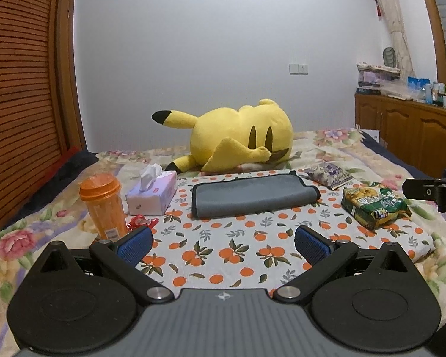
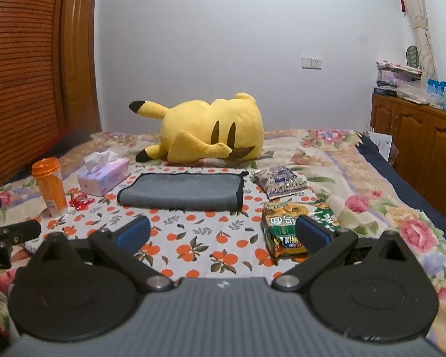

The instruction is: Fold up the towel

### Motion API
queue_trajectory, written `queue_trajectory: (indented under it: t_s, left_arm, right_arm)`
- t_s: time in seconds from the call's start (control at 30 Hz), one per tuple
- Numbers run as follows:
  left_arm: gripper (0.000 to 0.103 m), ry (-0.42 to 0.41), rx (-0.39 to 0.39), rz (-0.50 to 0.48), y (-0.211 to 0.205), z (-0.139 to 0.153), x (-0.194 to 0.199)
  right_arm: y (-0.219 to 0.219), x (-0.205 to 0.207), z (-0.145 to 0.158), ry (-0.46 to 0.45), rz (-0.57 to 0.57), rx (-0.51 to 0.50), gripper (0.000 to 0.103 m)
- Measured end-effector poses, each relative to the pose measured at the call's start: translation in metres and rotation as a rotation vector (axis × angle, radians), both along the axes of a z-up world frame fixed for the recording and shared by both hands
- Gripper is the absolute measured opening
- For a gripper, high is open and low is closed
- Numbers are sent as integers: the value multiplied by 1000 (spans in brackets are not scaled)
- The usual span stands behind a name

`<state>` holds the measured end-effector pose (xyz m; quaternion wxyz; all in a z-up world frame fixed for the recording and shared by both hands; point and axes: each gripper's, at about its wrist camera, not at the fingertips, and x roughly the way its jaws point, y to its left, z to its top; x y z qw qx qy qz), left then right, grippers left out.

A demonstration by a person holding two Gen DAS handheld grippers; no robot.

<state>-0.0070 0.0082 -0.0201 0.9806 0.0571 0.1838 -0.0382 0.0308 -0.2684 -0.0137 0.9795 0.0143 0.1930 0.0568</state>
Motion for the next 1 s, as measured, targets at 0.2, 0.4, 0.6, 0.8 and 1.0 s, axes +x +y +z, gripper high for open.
queue_trajectory:
  t_s: [0.2,0.4,0.6,0.8,1.0]
  left_arm:
    - [103,-25,-2,4,0,2,-3]
    - [103,-35,-6,9,2,3,-4]
    - [103,-40,-12,11,2,4,-5]
    - [103,-40,-13,11,3,3,-5]
    - [103,-40,-12,11,3,3,-5]
  right_arm:
    - [0,-4,3,-33,-3,0,103]
    - [-1,-5,3,-52,-8,0,103]
    - [-1,-5,3,-53,-7,1,103]
    - [-1,-5,3,-54,-7,-1,103]
    - [-1,-5,3,-53,-7,-1,103]
